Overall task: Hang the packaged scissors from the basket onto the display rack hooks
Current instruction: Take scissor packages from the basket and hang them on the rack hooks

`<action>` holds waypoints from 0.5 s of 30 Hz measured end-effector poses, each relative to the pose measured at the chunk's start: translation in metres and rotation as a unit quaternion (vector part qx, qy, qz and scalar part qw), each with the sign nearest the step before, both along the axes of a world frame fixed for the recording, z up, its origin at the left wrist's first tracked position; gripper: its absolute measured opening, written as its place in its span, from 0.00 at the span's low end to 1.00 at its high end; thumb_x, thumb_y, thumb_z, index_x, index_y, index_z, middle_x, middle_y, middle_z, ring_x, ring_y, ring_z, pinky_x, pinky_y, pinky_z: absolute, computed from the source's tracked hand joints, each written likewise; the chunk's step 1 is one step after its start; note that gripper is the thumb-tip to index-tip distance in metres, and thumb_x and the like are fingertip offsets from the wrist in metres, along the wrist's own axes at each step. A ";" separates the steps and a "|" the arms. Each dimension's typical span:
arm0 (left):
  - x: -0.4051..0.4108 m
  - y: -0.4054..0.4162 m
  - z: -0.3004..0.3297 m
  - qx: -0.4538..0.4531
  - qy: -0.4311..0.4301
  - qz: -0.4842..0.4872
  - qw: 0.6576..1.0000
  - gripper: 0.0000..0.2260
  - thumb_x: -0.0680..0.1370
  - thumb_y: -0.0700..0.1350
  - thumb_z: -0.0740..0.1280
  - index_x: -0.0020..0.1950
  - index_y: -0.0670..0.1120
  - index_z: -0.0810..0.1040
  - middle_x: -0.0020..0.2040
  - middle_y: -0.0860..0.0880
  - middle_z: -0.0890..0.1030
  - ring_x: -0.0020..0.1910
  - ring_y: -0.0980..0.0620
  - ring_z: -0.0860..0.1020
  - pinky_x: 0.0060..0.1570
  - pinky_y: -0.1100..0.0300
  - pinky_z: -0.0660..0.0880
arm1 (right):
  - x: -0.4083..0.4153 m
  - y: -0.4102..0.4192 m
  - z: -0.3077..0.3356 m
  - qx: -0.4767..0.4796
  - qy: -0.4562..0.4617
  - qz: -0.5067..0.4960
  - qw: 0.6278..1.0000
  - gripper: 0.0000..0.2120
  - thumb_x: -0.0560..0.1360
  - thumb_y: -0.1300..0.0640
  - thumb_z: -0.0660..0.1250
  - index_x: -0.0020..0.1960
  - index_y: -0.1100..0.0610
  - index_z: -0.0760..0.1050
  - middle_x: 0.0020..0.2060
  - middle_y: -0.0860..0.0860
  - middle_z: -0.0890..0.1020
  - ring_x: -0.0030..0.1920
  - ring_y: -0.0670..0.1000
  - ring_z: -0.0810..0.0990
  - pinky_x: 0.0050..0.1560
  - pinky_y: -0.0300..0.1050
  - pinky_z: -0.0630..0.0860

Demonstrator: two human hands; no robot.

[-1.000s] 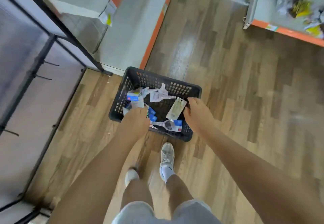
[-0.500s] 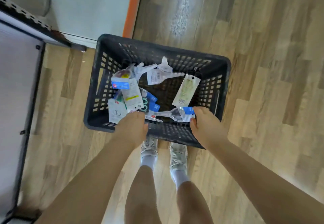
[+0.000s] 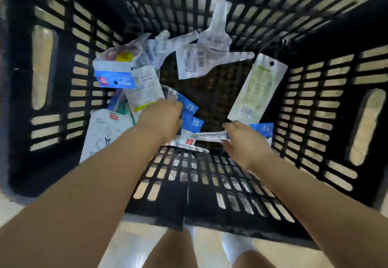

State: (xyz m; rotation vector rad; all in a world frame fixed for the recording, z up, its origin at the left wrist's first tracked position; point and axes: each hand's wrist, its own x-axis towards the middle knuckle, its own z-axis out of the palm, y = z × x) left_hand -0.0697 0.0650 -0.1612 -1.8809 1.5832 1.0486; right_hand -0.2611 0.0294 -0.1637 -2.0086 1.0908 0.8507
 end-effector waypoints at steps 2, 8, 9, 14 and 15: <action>0.003 -0.014 -0.029 -0.025 -0.003 -0.016 1.000 0.12 0.80 0.45 0.60 0.62 0.40 0.70 0.62 0.41 0.71 0.63 0.41 0.69 0.54 0.49 0.69 | 0.014 -0.003 -0.031 0.006 -0.008 0.016 1.000 0.18 0.80 0.53 0.58 0.67 0.58 0.66 0.63 0.55 0.71 0.62 0.57 0.72 0.56 0.51 0.73; 0.028 -0.042 -0.090 -0.048 -0.020 -0.140 0.989 0.16 0.79 0.47 0.63 0.63 0.41 0.72 0.62 0.43 0.69 0.61 0.41 0.69 0.50 0.49 0.70 | 0.061 -0.010 -0.097 0.040 -0.028 -0.014 0.999 0.19 0.77 0.48 0.64 0.61 0.60 0.71 0.56 0.57 0.77 0.57 0.57 0.75 0.49 0.45 0.69; 0.030 -0.045 -0.096 -0.053 -0.021 -0.169 0.984 0.17 0.78 0.49 0.64 0.63 0.42 0.72 0.62 0.43 0.68 0.62 0.41 0.69 0.50 0.49 0.70 | 0.063 -0.012 -0.102 0.036 -0.027 -0.012 0.999 0.19 0.77 0.47 0.65 0.60 0.60 0.71 0.55 0.57 0.77 0.57 0.57 0.75 0.48 0.45 0.69; 0.035 -0.046 -0.105 -0.083 -0.041 -0.215 0.972 0.20 0.75 0.55 0.67 0.64 0.49 0.75 0.63 0.45 0.66 0.64 0.42 0.63 0.57 0.51 0.65 | 0.064 -0.006 -0.109 -0.012 -0.040 -0.012 0.999 0.17 0.76 0.50 0.67 0.59 0.59 0.70 0.55 0.56 0.76 0.56 0.57 0.76 0.48 0.45 0.70; 0.036 -0.045 -0.105 -0.083 -0.045 -0.211 0.973 0.20 0.75 0.56 0.67 0.64 0.50 0.75 0.63 0.45 0.65 0.64 0.43 0.63 0.57 0.51 0.64 | 0.063 -0.003 -0.108 -0.018 -0.041 -0.017 0.999 0.17 0.76 0.51 0.67 0.60 0.59 0.69 0.55 0.56 0.76 0.55 0.57 0.76 0.46 0.45 0.69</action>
